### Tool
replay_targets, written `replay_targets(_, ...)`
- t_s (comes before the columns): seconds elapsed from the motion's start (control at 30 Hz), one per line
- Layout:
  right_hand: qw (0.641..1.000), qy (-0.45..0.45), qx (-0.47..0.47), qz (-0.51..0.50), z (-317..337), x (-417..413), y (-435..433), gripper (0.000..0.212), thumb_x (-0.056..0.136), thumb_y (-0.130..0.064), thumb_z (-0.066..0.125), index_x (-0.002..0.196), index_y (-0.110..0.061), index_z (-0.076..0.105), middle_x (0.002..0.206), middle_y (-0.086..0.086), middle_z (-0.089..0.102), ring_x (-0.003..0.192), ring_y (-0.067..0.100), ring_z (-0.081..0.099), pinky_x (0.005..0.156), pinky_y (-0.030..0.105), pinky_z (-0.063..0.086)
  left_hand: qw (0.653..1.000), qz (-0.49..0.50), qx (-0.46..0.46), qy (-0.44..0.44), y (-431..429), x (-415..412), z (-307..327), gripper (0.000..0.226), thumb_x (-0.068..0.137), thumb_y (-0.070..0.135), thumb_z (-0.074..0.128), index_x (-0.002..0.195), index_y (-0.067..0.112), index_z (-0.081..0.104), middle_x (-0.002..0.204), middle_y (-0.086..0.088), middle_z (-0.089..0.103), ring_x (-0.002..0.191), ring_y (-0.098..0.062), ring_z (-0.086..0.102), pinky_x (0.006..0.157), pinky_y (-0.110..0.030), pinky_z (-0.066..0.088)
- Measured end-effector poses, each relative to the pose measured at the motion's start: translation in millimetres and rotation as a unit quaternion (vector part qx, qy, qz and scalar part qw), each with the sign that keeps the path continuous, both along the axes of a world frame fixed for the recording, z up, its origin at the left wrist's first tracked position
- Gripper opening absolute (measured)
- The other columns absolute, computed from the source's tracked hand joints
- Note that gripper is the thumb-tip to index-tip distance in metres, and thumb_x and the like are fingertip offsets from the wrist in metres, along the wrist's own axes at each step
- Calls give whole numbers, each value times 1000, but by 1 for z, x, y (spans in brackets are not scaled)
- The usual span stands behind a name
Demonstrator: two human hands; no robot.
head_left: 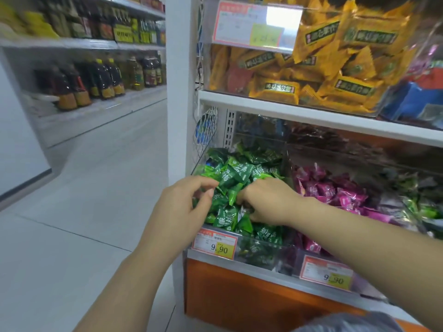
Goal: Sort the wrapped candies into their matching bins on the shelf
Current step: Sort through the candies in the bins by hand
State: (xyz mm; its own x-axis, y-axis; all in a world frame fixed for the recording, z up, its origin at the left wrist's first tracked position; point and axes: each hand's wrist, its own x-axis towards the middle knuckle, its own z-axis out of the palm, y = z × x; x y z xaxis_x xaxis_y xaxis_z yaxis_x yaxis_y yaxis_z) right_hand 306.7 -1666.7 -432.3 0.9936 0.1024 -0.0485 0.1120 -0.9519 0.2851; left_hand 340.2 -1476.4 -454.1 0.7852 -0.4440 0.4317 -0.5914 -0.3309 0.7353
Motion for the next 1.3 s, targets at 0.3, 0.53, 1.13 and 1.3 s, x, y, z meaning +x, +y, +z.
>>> replay_targets(0.3, 955, -66, 287, -19, 41, -28, -8, 28, 80, -33, 73, 107, -29, 66, 83, -19, 60, 64, 0, 54, 65, 19, 45, 998, -31, -45, 44, 2, -7, 3, 26, 91, 17, 59, 109, 35, 65, 97, 24, 65, 87, 9, 58, 71, -3, 42)
replay_targets(0.53, 816, -88, 571, -8, 49, -24, 30, 23, 82, -16, 71, 104, -19, 65, 85, -8, 68, 64, 11, 67, 65, 19, 53, 971, -110, -165, 135, -10, -14, 14, 38, 89, 21, 64, 119, 42, 54, 82, 22, 66, 82, -7, 68, 78, -21, 52)
replay_targets(1.13, 987, 64, -68, 127, 24, 0, 7, 42, 89, -52, 51, 128, -36, 48, 117, -5, 47, 117, 17, 34, 105, 35, 28, 969, 34, -212, 119, 22, 6, 17, 33, 91, 14, 59, 109, 41, 58, 99, 14, 58, 75, -4, 69, 83, -30, 54)
replay_targets(1.3, 985, 102, -85, 111, 29, -23, -7, 45, 92, -55, 43, 133, -37, 47, 120, -8, 47, 122, 14, 32, 114, 33, 15, 967, 42, -216, 131, 24, 6, 17, 32, 91, 13, 59, 117, 32, 59, 102, 13, 59, 75, -3, 69, 81, -27, 54)
